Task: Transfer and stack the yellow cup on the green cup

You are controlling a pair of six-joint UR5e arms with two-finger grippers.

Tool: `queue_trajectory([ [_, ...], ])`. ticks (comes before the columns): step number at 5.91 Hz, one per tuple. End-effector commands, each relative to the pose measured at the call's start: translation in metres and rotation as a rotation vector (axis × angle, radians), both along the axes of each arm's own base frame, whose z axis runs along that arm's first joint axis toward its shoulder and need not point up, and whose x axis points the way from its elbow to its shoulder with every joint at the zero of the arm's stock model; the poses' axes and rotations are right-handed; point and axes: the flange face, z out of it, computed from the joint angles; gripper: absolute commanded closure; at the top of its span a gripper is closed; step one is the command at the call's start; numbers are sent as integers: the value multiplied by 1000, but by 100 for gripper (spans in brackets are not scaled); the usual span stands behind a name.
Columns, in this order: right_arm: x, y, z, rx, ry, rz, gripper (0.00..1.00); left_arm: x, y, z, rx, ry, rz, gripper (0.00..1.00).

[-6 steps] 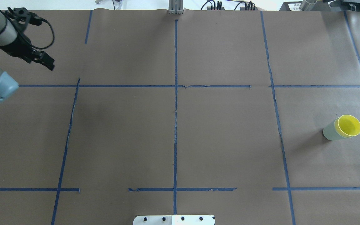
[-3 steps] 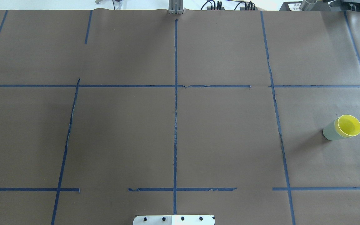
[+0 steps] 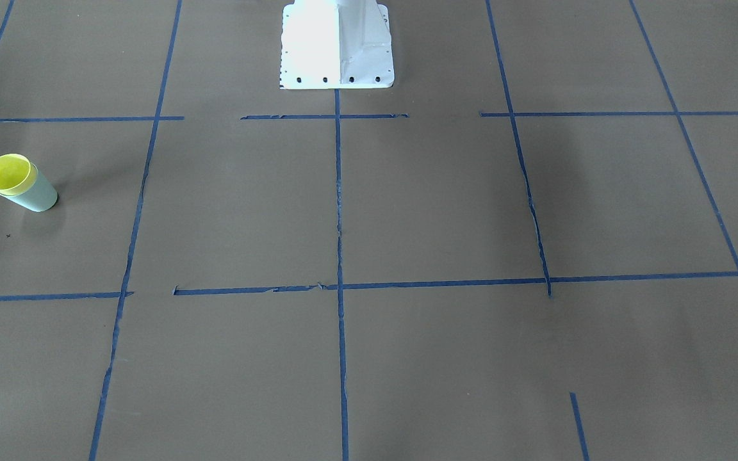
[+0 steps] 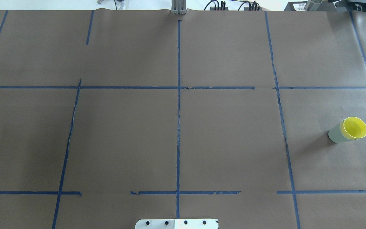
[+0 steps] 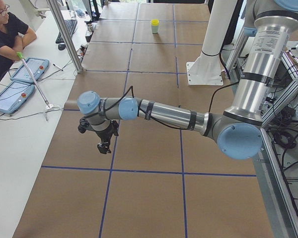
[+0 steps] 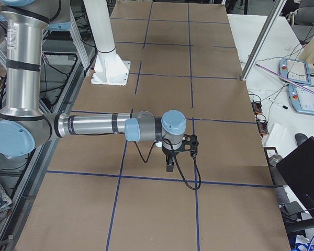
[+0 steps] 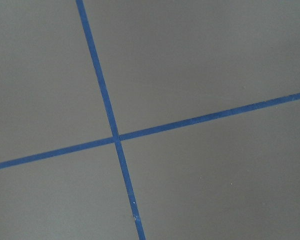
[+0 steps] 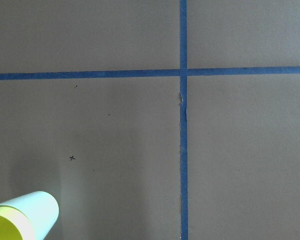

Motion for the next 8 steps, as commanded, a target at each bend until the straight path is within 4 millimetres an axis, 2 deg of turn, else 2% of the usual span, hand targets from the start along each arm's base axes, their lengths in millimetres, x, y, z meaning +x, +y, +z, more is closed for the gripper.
queue_trajectory([
  [1,2,18,20,-24,-2,-9,0,-10,62,31,-36,-12,-17,0],
  [2,5,39,22,-27,-14,-17,0,-11,81,35,-38,-10,-15,0],
  [3,6,55,22,-28,-15,-24,0,-10,85,34,-37,-10,-13,0],
  [4,6,64,21,-30,-13,-25,0,-10,78,25,-12,-11,-13,0],
  [5,6,63,21,-29,-9,-25,0,-12,82,14,13,-11,-15,0],
  [8,6,63,21,-14,0,-36,0,-13,85,18,11,-40,-12,0],
])
